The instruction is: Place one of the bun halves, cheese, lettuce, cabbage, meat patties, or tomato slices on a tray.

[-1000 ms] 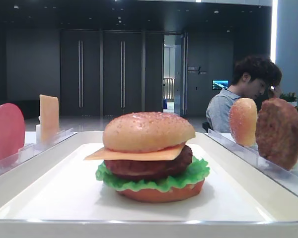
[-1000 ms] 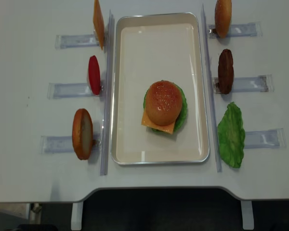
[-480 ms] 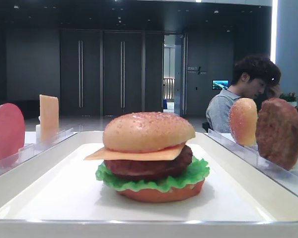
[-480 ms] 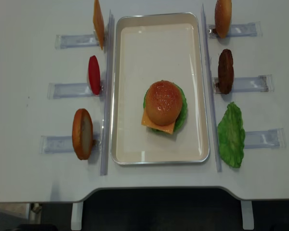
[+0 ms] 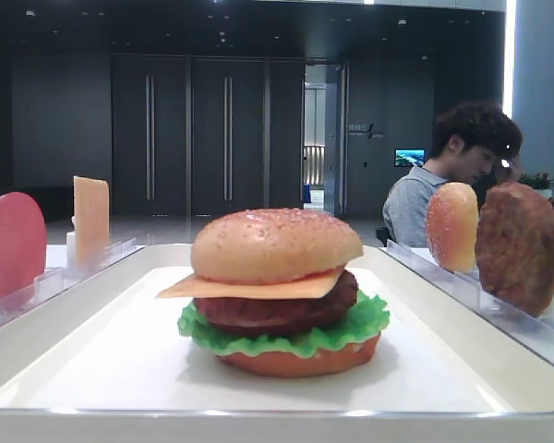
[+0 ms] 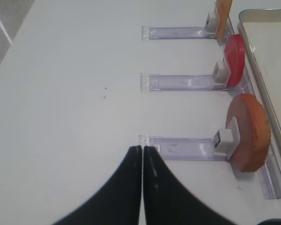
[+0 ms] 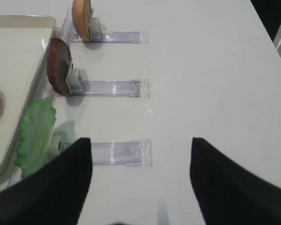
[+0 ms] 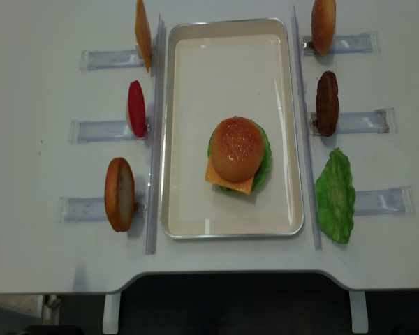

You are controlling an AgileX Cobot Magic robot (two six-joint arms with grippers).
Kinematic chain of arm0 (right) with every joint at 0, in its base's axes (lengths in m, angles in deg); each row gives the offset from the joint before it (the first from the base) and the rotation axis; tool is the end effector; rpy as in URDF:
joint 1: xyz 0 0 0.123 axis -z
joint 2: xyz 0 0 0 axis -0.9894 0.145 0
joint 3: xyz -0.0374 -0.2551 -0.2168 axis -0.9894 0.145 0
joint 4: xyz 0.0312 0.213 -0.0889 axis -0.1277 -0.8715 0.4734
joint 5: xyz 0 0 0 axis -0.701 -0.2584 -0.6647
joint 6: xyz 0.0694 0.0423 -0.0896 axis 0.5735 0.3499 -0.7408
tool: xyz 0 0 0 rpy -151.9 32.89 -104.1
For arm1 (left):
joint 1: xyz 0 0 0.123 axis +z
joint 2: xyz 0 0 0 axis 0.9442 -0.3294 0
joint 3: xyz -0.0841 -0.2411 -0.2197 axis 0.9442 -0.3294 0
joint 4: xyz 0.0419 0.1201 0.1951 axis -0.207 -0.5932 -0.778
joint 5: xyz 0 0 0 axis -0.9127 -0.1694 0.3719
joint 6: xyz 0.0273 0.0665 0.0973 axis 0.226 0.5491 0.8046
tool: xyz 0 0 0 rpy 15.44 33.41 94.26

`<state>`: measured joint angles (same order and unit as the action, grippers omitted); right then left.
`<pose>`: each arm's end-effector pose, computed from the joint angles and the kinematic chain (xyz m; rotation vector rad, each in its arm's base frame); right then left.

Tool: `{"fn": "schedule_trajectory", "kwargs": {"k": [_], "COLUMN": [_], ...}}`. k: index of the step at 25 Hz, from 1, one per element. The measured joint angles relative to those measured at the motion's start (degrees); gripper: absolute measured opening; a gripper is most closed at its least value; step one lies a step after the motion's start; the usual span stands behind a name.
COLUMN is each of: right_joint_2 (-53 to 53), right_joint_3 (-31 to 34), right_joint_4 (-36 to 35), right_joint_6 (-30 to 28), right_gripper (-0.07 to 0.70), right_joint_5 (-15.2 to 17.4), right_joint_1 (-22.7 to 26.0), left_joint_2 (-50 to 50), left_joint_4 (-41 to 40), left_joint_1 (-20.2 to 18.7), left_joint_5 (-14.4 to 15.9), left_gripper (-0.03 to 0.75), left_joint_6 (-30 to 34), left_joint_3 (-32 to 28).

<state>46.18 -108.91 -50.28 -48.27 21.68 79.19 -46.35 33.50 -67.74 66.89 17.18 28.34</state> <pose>-0.0531 0.0002 0.2483 -0.0960 2.0994 0.0252 -0.0502 0.0026 0.2406 -0.0523 2.1059 0.0945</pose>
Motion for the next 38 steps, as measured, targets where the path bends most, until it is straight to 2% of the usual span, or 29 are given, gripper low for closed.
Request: {"fn": "schedule_trajectory", "kwargs": {"k": [38], "right_joint_2": [0.0], "right_joint_3": [0.0], "right_joint_4": [0.0], "right_joint_6": [0.0], "right_gripper": [0.434], "right_joint_5": [0.0], "right_joint_1": [0.0], "left_joint_2": [0.0], "left_joint_4": [-0.05], "left_joint_1": [0.0], "left_joint_5": [0.0], "left_gripper": [-0.001], "left_joint_6": [0.0], "left_joint_3": [0.0]}}
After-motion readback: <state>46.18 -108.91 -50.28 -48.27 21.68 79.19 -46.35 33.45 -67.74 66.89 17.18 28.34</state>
